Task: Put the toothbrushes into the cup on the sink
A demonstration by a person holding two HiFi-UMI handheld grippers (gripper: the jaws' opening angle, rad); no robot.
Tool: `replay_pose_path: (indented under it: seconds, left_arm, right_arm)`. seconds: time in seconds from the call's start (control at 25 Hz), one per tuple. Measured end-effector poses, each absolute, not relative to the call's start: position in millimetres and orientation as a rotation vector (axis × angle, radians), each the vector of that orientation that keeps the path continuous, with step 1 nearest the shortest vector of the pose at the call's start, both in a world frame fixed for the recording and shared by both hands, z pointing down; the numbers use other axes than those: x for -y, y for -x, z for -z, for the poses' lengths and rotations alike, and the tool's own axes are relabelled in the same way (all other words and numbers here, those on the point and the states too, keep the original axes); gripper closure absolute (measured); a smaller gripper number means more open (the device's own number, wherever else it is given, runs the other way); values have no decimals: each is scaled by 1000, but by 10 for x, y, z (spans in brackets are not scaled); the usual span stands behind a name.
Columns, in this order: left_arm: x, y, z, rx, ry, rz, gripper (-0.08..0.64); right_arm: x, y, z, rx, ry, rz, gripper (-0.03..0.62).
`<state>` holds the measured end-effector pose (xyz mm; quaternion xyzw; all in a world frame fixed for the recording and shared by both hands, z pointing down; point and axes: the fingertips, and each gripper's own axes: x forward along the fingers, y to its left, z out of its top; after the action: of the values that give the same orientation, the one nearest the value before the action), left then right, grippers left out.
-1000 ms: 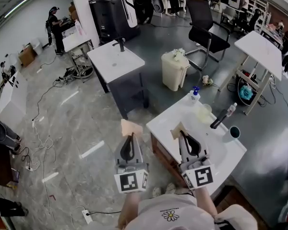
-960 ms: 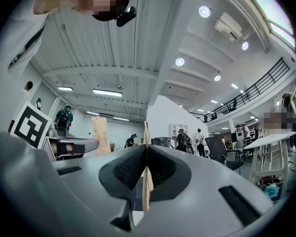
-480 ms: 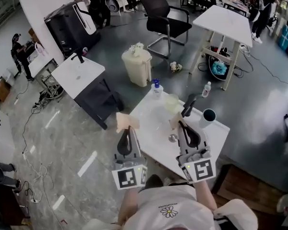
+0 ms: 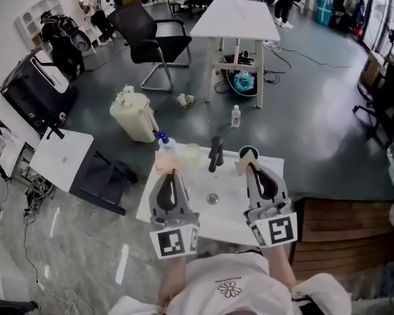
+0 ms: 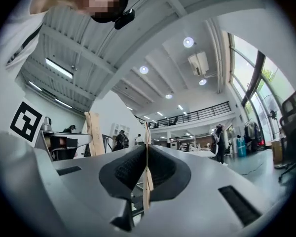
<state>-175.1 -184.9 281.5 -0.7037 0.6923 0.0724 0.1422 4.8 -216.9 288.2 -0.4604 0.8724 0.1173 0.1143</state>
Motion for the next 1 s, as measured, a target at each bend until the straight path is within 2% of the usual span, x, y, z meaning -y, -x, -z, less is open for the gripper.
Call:
replay_pose_path:
  seconds: [0.44, 1.0]
  left_arm:
    - [2288, 1420, -2767, -1716, 2272, -244, 534]
    - [2327, 1441, -2810, -1688, 2326, -250, 534]
  right_arm:
    - [2144, -602, -2994, -2350, 1766, -330, 577]
    - [2102, -506, -2967, -2346, 1803, -332, 577]
